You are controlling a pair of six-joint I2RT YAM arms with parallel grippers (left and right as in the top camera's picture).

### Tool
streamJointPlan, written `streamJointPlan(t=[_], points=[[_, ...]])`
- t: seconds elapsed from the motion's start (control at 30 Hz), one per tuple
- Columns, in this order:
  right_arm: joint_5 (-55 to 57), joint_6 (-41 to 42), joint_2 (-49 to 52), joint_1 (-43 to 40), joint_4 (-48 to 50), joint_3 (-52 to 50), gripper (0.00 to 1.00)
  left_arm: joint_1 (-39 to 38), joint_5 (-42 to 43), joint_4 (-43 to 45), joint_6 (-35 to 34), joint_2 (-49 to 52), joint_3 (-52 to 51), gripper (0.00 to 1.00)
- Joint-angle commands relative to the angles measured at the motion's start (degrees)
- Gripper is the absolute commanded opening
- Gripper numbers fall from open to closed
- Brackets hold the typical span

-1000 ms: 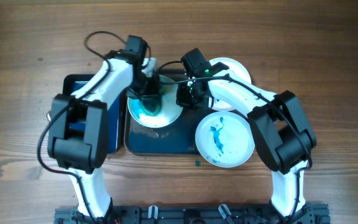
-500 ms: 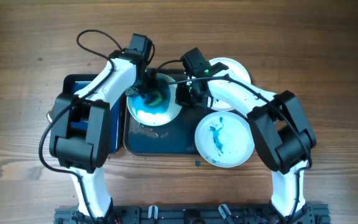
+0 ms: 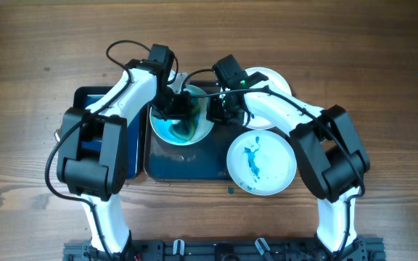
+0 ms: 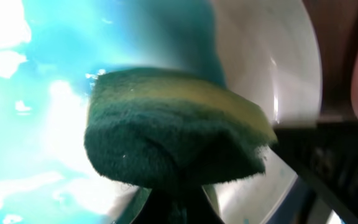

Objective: Clean dirty plates on tray and stack at the side
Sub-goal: 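Scrub the held plate with the sponge in the left gripper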

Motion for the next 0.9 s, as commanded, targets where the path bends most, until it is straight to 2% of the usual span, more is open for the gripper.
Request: streamJointPlan(t=[0.0, 0.1, 0.23, 0.33, 0.43, 0.47, 0.5, 0.57, 0.7, 0.8, 0.87], points=[[-1.5, 0.3, 0.7, 0.6, 0.2, 0.7, 0.04, -0.6, -20.7, 3.9, -9.0, 1.5, -0.4, 0.04], [-1.5, 0.3, 0.7, 0.6, 0.3, 0.7, 0.04, -0.7, -34.2, 2.4, -15.2, 1.4, -0.4, 0.04], [-1.5, 0.4, 0.7, 0.6, 0.7, 0.7, 0.04, -1.8, -34.2, -4.8, -24.7, 1.3, -0.4, 0.04], [-1.5, 0.4, 0.7, 0.6, 0.9, 0.7, 0.04, -4.3, -24.4, -7.9, -23.5, 1.3, -0.4, 0.04], [-1.5, 0.4, 0.7, 0.6, 0.9, 0.7, 0.04, -6.0, -4.1, -4.3, -11.0, 1.3, -0.4, 0.04], [-1.5, 0.4, 0.7, 0.6, 0.9, 0.7, 0.04, -6.2, 0.3, -2.2, -9.7, 1.3, -0.4, 0.04], [-1.5, 0.4, 0.7, 0.6, 0.9, 0.7, 0.04, -6.1, 0.8, 0.2, -10.2, 1.3, -0.4, 0.04], [-1.5, 0.4, 0.7, 0.6, 0.8, 0.7, 0.04, -5.7, -1.0, 5.5, -10.6, 1.3, -0.4, 0.04], [-1.3, 0.3, 0.7, 0.6, 0.5, 0.7, 0.04, -4.3, -18.3, 11.6, -15.2, 1.2, -0.4, 0.04], [-0.6, 0.3, 0.7, 0.6, 0.2, 0.7, 0.04, -2.9, -28.5, 10.6, -16.3, 1.2, 0.8, 0.04], [-0.6, 0.4, 0.7, 0.6, 0.2, 0.7, 0.04, -1.6, -34.0, 4.2, -19.9, 0.9, 3.3, 0.04]])
